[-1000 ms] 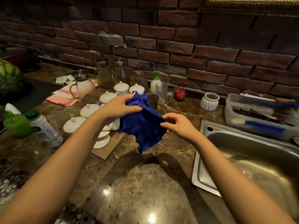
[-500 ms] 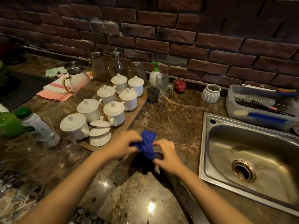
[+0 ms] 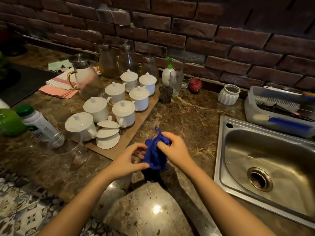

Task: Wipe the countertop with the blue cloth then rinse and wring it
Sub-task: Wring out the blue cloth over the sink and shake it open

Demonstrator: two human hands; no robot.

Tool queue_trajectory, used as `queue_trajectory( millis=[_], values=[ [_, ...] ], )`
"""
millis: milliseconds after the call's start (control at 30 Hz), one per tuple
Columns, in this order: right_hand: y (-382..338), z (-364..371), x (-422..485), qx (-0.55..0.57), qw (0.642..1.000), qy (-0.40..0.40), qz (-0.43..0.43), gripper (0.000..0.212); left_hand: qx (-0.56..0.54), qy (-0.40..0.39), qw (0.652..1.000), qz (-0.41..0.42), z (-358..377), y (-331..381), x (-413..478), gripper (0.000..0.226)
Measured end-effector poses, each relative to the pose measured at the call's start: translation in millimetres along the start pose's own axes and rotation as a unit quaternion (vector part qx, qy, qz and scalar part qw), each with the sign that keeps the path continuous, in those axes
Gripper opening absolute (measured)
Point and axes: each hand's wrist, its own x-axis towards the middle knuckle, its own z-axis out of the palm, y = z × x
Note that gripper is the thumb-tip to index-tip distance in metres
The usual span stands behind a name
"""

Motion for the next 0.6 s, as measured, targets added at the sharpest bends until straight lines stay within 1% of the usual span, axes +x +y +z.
queue_trajectory(
  millis=[33,100,133,167,200,233,267,300,333,400,433,500,533,600],
  values=[
    [-10.6,-6.4,5.9,0.014,1.000,0.002,-0.006,0.009,0.022,0.053,0.998,0.025,-0.9,7.0,5.9,0.042],
    [-34.8,-20.5,19.3,0.046,0.998,0.027,-0.016,0.011,0.069,0.129,0.988,0.057,-8.9,28.4,15.7,0.033],
    [-46.3,-27.9,26.6,0.062,0.997,0.045,-0.020,0.014,0.066,0.134,0.986,0.071,-15.4,39.3,19.3,0.029],
    [-57.2,-34.5,33.9,0.074,0.995,0.062,-0.023,0.016,0.055,0.107,0.989,0.088,-21.3,50.4,20.6,0.029],
    [-68.7,-40.8,40.3,0.081,0.994,0.074,-0.024,0.017,0.047,0.063,0.991,0.108,-25.4,60.7,20.8,0.039],
    [-78.5,-46.0,45.8,0.089,0.993,0.077,-0.020,0.016,0.059,0.024,0.990,0.127,-26.7,68.3,20.5,0.054],
    [-86.9,-50.4,50.2,0.100,0.992,0.070,-0.012,0.012,0.088,0.013,0.986,0.143,-25.6,73.3,21.2,0.067],
    [-94.5,-53.5,53.2,0.108,0.992,0.057,-0.003,0.009,0.116,0.034,0.981,0.154,-23.2,75.5,23.9,0.073],
    [-101.1,-55.8,55.1,0.111,0.993,0.041,0.005,0.008,0.129,0.078,0.975,0.164,-21.1,76.5,27.8,0.070],
    [-109.0,-59.4,57.8,0.100,0.995,0.013,0.014,0.007,0.097,0.163,0.966,0.175,-21.0,80.9,36.3,0.045],
    [-110.4,-61.3,59.0,0.097,0.995,0.008,0.018,0.007,0.076,0.186,0.962,0.184,-23.3,84.1,39.2,0.032],
    [-110.2,-67.7,61.2,0.107,0.993,0.013,0.037,0.006,0.051,0.198,0.960,0.190,-30.7,88.8,41.9,0.016],
    [-108.0,-72.6,62.4,0.116,0.992,0.018,0.046,0.006,0.032,0.198,0.962,0.183,-34.6,91.5,42.6,0.016],
    [-102.4,-86.4,66.0,0.108,0.993,0.028,0.050,0.011,-0.058,0.207,0.965,0.149,-42.4,101.7,44.5,0.024]
  ],
)
